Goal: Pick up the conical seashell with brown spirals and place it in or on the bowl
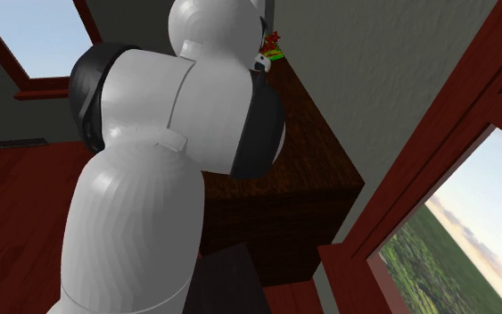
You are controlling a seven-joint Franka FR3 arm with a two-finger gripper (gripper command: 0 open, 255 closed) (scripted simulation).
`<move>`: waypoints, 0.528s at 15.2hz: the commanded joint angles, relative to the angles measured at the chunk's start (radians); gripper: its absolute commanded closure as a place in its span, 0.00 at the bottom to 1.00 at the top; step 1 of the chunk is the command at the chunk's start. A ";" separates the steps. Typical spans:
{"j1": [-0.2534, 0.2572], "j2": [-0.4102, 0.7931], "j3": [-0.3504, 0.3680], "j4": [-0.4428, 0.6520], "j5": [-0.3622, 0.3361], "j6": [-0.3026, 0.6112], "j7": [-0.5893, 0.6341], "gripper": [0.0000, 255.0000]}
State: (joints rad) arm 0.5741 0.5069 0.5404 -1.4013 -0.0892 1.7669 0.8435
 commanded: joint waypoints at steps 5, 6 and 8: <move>-0.003 0.006 -0.003 -0.033 -0.003 0.038 -0.003 1.00; -0.003 0.006 -0.003 -0.033 -0.003 0.038 -0.003 1.00; -0.003 0.006 -0.003 -0.033 -0.003 0.038 -0.003 1.00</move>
State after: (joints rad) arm 0.5707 0.5132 0.5375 -1.4341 -0.0922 1.8051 0.8403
